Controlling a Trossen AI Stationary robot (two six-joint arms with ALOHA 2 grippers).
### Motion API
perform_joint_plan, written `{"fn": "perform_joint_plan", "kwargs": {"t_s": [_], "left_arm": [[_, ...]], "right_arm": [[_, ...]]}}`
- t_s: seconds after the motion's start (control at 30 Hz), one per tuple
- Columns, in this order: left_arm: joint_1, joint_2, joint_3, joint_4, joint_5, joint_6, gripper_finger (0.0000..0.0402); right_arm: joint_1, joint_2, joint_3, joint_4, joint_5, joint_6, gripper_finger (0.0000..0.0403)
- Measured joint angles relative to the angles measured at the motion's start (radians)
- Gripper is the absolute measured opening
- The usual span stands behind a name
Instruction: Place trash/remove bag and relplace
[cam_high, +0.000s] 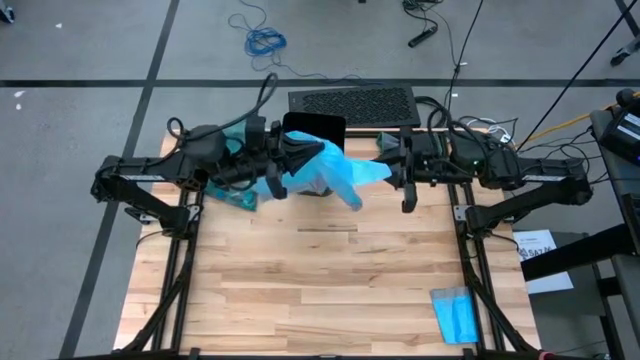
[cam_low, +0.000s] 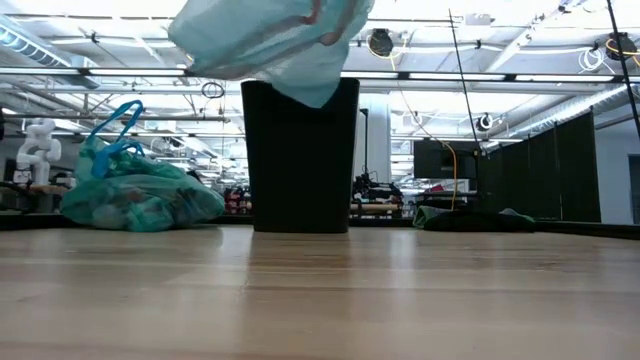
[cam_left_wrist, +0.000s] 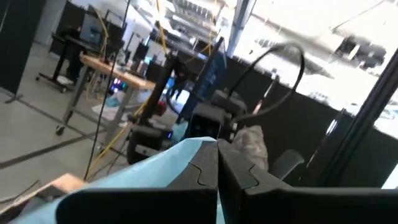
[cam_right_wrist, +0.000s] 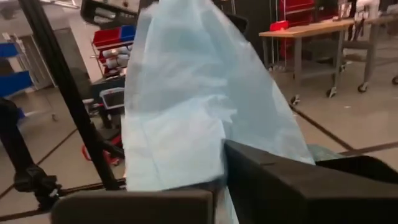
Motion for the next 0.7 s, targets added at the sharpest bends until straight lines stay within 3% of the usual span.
{"fn": "perform_joint_plan", "kwargs": {"t_s": [0.27, 0.4, 0.7], "left_arm": [[-0.016, 0.000, 0.000, -0.203, 0.138, 0.001, 0.0000], [-0.047, 0.001, 0.000, -0.317, 0.117, 0.002, 0.0010], [-0.094, 0.001, 0.000, -0.533, 0.050, -0.019, 0.0084]], "right_arm": [[0.000, -0.011, 0.026, -0.012, -0.002, 0.015, 0.0001], [0.000, -0.012, 0.080, -0.049, -0.002, -0.010, 0.0000], [0.000, -0.010, 0.213, -0.203, 0.008, -0.049, 0.0000]]}}
